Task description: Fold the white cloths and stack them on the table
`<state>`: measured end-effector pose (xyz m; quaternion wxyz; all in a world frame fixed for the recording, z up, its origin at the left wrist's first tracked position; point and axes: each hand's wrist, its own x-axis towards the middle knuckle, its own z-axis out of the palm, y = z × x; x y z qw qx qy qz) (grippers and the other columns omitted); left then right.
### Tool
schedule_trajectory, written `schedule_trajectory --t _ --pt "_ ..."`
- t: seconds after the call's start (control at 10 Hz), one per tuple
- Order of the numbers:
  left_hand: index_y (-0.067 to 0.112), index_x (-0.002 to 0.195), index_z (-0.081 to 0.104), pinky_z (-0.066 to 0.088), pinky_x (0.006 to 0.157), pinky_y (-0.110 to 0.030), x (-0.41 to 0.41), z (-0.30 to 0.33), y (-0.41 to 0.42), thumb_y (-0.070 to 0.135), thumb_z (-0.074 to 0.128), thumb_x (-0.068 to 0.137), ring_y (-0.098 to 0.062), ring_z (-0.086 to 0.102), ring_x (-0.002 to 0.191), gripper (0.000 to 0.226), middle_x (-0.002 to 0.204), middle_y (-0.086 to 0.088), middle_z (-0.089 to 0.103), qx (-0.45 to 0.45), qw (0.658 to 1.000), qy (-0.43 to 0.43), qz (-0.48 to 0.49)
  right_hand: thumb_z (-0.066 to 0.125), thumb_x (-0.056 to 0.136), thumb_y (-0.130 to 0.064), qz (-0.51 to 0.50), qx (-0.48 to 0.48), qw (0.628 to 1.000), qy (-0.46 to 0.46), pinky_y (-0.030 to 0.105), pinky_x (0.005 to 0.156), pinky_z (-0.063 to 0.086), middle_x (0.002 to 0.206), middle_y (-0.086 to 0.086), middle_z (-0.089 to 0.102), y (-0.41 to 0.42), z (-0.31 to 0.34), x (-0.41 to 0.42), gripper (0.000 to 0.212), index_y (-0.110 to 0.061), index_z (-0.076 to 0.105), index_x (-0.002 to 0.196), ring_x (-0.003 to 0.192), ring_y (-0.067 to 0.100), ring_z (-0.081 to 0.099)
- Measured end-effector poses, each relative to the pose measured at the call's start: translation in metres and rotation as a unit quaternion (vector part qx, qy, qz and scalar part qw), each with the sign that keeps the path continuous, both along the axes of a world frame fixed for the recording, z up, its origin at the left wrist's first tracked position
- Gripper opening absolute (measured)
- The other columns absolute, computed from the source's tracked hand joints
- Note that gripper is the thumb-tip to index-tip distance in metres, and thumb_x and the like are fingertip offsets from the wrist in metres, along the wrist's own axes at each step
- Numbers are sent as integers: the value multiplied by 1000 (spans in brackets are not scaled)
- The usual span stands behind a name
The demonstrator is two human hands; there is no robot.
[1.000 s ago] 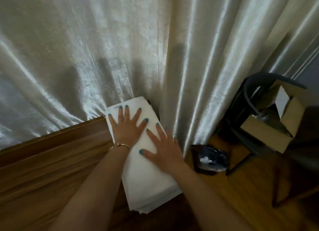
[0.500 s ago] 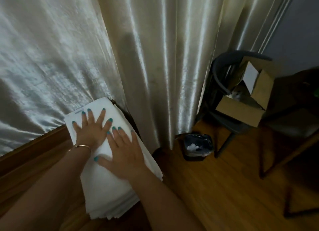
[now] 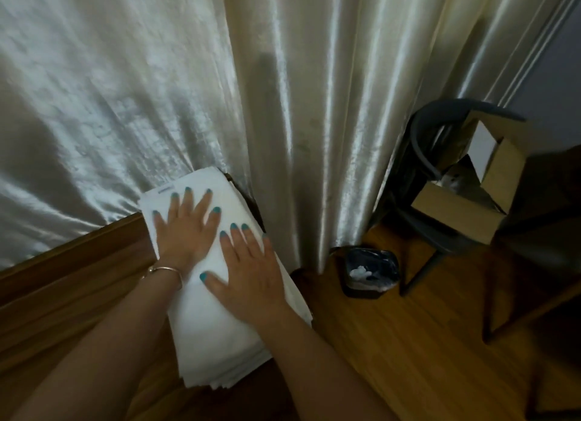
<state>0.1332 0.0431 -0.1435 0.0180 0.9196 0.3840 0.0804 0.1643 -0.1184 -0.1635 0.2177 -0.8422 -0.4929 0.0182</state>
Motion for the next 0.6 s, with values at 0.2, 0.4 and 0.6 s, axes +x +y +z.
schedule_trajectory --t 0.2,0.4,0.6 --pt "49 147 -2 -4 116 -56 2 -13 7 72 9 87 -20 -6 149 66 162 7 -2 -53 998 21 7 16 91 -67 12 -66 998 3 44 116 -12 163 -1 -6 6 0 6 78 -25 -3 153 148 16 -10" --pt "43 149 -1 -6 117 -53 -5 2 1 62 12 94 -20 -8 148 60 162 5 -5 -98 994 45 -15 10 91 -70 7 -146 989 1 42 115 -9 161 -7 -13 4 11 6 76 -29 -9 153 147 12 -15" --pt "34 151 11 1 118 -48 -56 69 31 53 10 98 -22 -1 149 57 162 0 1 -88 993 74 -31 8 91 -70 -9 -269 963 -13 51 117 -2 161 -8 -16 24 79 3 69 -41 -13 149 148 17 -12"
